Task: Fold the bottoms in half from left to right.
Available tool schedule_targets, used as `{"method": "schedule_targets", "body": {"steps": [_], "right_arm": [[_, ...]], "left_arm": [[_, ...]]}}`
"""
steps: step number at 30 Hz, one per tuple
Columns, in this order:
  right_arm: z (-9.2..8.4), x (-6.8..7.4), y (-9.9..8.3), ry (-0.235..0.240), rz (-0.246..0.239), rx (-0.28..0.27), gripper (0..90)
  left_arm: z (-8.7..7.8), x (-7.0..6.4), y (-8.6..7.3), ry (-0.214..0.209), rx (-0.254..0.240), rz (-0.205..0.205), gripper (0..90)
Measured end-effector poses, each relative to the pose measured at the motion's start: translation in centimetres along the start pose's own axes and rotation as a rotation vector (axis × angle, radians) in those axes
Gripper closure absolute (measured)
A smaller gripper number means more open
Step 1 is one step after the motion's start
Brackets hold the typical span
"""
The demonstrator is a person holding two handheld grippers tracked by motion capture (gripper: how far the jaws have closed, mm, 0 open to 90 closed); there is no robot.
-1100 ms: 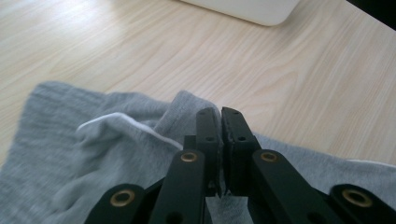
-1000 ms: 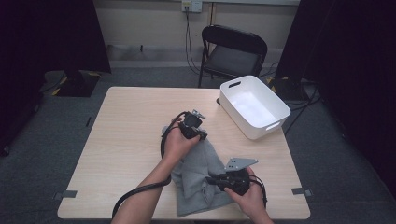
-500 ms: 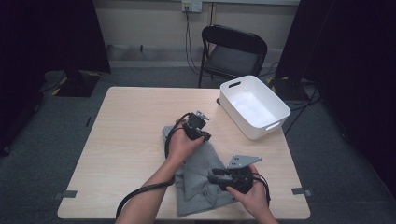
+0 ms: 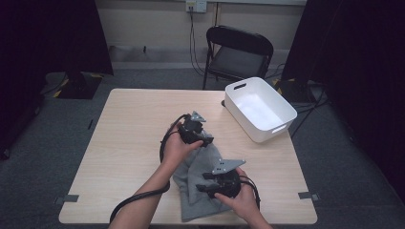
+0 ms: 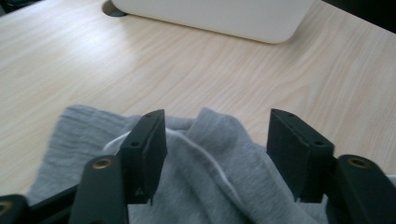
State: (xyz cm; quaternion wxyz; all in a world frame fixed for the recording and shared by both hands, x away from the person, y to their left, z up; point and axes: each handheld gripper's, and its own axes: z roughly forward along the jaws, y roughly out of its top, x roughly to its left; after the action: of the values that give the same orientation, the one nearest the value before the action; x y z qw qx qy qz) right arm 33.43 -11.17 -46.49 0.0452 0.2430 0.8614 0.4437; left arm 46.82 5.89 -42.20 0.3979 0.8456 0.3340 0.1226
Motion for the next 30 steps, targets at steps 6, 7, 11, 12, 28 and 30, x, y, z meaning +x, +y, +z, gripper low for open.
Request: {"method": "schedule_targets", "body": {"steps": [6, 7, 11, 12, 28, 30], "right_arm": [[0.7, 0.0, 0.0, -0.006, -0.022, 0.036, 58.5], [0.8, 0.0, 0.0, -0.007, -0.024, 0.036, 62.6], [0.9, 0.0, 0.0, -0.011, -0.027, 0.051, 71.2], [1.0, -0.1, 0.1, -0.004, -0.027, 0.055, 74.3], [-1.1, -1.3, -0.3, 0.007, 0.000, 0.009, 88.4], [-1.6, -1.4, -0.4, 0.001, 0.007, -0.004, 88.4]], "left_arm": [[-1.4, 0.4, -0.5, 0.012, -0.020, -0.001, 31.3], [-1.5, 0.5, -0.6, 0.013, -0.019, -0.001, 31.2], [-2.2, 0.9, -1.0, 0.016, -0.025, -0.015, 31.7], [-2.4, 1.1, -1.1, 0.019, -0.024, -0.018, 32.0], [-2.2, 0.7, -3.8, -0.021, 0.000, -0.057, 30.0], [-2.3, 0.7, -4.0, -0.021, -0.006, -0.060, 30.1]]}}
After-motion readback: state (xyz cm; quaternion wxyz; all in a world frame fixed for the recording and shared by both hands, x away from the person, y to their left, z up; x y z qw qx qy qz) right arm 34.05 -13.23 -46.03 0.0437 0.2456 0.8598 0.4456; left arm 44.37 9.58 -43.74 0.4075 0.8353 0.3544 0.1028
